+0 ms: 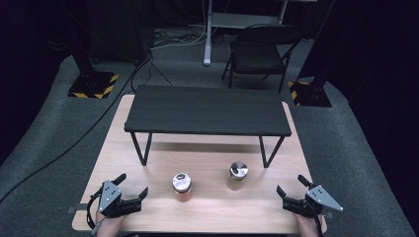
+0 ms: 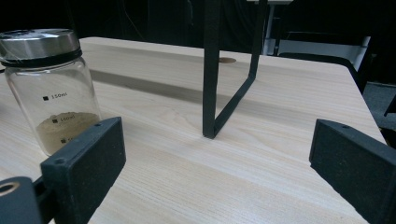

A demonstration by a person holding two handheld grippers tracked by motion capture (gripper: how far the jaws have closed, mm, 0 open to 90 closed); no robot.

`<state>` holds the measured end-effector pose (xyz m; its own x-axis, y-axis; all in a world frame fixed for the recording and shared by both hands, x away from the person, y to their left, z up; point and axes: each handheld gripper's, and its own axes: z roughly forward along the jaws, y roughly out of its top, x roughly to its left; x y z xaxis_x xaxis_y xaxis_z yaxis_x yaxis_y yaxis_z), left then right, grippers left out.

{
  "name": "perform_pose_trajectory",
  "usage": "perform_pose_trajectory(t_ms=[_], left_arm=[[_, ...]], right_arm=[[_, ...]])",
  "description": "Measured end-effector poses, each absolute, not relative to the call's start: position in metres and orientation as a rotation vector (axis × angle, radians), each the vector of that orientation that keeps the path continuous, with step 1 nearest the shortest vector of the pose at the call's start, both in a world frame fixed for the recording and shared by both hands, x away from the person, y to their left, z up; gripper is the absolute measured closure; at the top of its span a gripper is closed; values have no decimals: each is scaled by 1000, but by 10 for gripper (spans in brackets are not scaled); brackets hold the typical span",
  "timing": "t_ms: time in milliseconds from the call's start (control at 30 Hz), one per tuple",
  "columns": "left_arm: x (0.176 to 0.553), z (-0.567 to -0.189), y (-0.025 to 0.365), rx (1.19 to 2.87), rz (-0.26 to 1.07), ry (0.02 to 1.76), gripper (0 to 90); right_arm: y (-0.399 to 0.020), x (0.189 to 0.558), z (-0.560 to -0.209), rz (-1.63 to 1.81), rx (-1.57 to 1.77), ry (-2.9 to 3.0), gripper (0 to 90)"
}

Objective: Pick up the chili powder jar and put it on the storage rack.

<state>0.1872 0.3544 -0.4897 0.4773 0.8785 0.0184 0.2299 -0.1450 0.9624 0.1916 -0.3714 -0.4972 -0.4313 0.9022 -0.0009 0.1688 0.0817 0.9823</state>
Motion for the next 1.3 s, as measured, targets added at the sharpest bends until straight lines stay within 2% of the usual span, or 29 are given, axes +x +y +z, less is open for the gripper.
perform_pose_trajectory(t_ms=[733,1300], left_arm=[[188,-489,353,1660,741,957,53],[195,-490,353,1682,666,880,50]], right_arm=[[-370,192,-496,1391,1068,1706,32],[-370,192,-496,1390,1066,1709,34]])
